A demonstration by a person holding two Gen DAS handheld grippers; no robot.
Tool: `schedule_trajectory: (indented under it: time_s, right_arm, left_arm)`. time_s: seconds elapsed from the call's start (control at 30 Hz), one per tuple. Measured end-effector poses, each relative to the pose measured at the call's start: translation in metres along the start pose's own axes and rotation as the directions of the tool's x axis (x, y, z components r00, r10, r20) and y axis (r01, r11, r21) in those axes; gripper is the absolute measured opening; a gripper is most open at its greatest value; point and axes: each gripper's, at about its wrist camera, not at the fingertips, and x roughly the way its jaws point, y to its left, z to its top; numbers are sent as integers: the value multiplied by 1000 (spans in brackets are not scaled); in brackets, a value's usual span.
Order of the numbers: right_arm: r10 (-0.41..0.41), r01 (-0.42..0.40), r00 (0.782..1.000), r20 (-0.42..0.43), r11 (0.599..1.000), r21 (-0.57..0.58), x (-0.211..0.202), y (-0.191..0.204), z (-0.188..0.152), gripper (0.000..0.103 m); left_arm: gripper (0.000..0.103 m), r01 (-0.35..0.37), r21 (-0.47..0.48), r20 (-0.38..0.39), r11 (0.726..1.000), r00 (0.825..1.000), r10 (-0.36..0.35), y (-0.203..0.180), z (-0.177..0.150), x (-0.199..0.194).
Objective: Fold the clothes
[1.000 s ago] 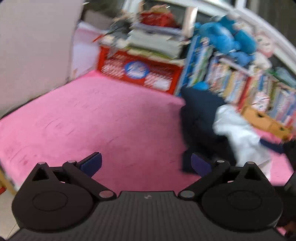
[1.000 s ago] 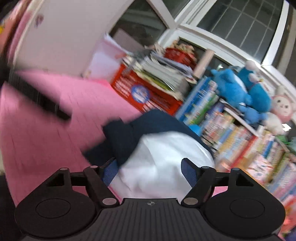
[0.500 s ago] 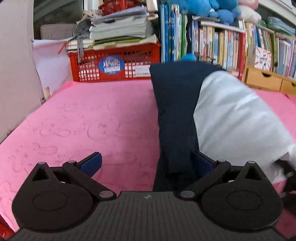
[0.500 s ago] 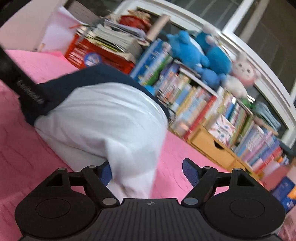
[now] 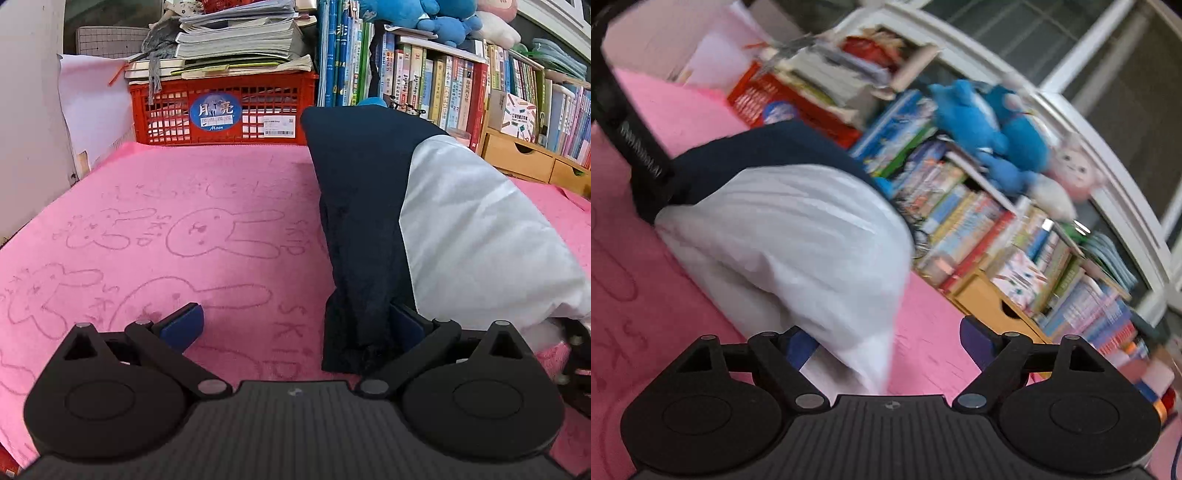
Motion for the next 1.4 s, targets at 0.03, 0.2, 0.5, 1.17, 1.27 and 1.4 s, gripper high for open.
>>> schedule_trajectory:
  time_s: [0.03, 0.2, 0.5, 1.17, 1.27, 1.4]
  right_arm:
    - [-7, 7, 999, -37, 1000, 7, 7, -1, 1, 44]
    - [-6, 16, 995, -97, 995, 103, 9, -29, -10, 29]
    - [-52, 64, 990, -133, 994, 86, -61, -46, -39, 19]
    - [546, -524, 833, 83, 734, 432, 4, -125, 45, 20]
    - [588, -541, 809, -25, 760, 359, 58, -72, 76, 19]
    - [488, -429, 862, -141, 848, 312, 124, -31, 84, 17]
  left_arm:
    - [103, -2, 10, 4, 1000, 1000, 2, -1, 0, -1]
    - [103, 79, 31, -16, 996, 997, -79, -7, -2, -8]
    - [103, 234, 131, -24, 963, 972, -233, -28, -25, -56]
    - [103, 324, 105, 51, 940, 943, -330, -74, -9, -59]
    - [103, 323, 78, 4, 943, 946, -325, -67, -23, -41]
    - [103, 321, 93, 57, 943, 943, -326, -55, -33, -42]
